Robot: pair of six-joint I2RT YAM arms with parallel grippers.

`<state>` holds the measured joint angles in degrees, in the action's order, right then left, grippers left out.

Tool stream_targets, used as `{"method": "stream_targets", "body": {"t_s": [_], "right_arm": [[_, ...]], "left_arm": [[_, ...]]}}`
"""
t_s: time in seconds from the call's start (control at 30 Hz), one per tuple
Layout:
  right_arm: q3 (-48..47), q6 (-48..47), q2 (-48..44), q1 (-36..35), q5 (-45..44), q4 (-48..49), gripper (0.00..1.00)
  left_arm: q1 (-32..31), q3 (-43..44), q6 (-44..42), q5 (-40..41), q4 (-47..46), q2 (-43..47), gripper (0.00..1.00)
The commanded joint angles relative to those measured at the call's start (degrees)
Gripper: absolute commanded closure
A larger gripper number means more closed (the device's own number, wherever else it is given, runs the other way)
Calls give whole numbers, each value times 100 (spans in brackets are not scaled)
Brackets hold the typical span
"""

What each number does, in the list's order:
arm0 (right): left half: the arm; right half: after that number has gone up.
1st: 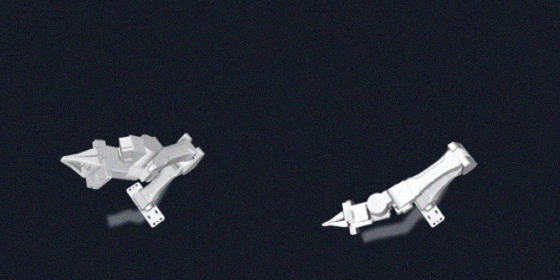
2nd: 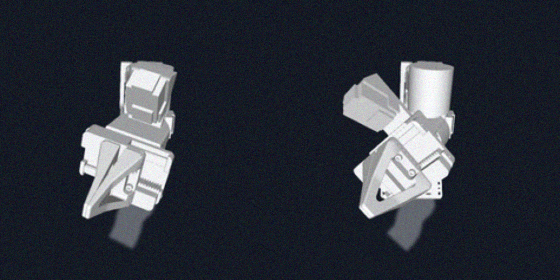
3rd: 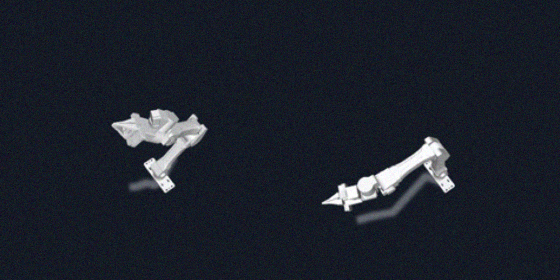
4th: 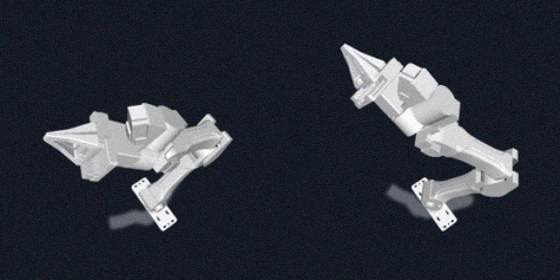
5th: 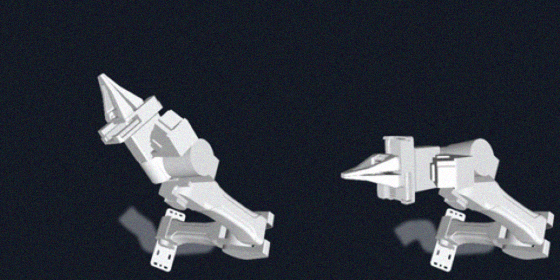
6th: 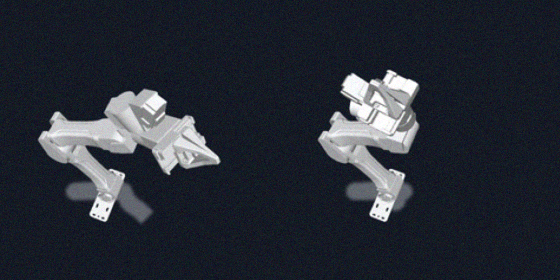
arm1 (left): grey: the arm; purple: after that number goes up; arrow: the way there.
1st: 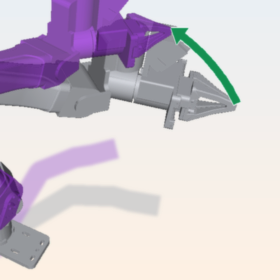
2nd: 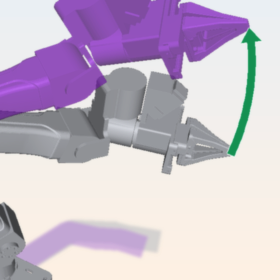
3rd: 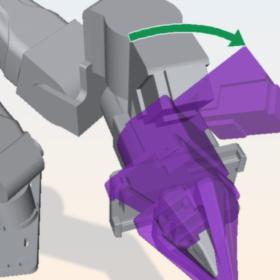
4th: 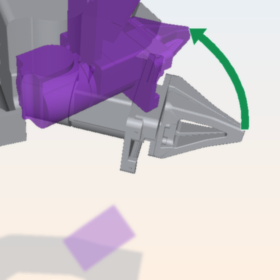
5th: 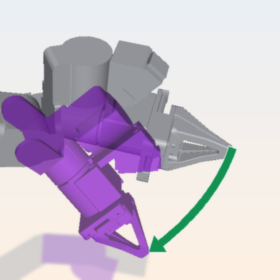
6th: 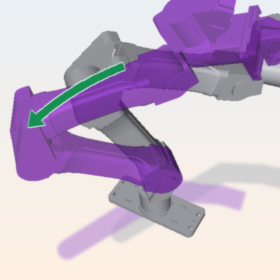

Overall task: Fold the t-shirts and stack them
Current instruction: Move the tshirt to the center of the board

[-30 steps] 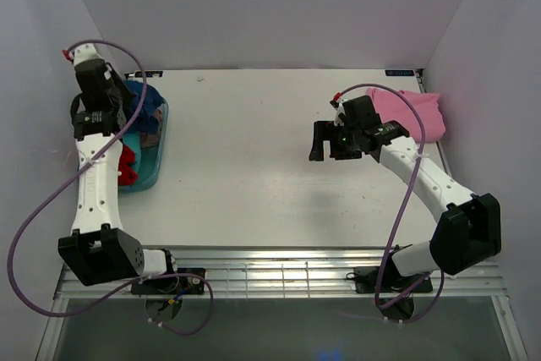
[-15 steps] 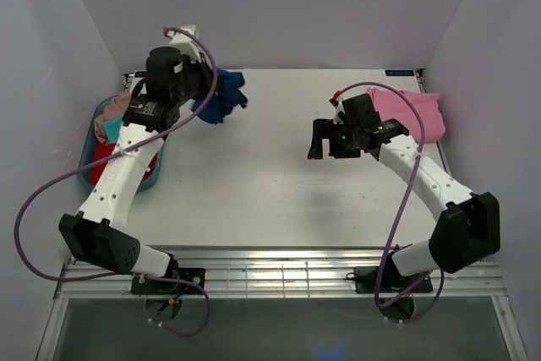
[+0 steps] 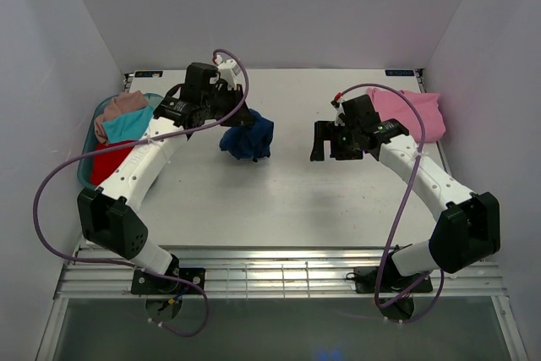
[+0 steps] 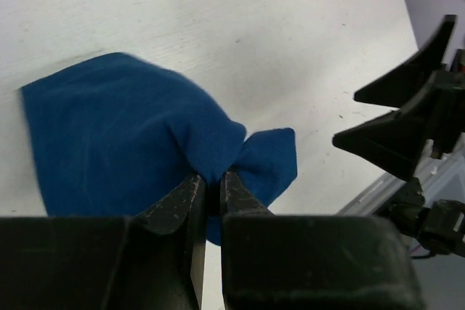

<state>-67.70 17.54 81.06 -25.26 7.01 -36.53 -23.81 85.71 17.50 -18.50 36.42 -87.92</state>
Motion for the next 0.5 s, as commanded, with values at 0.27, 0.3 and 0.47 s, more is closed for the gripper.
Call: {"method": "stream_targets", "body": {"t_s": [0.27, 0.3, 0.47], "right_arm": [[-86, -5, 24, -41, -33, 41, 5], [-59, -14, 33, -41, 11, 58, 5], [-103, -22, 51, -58, 64, 41, 5]], "left_arm": [[-211, -202, 835, -1578, -601, 619, 81], [-211, -500, 791, -1404, -697, 496, 74], [-211, -767, 817, 1476, -716, -304, 42]]}}
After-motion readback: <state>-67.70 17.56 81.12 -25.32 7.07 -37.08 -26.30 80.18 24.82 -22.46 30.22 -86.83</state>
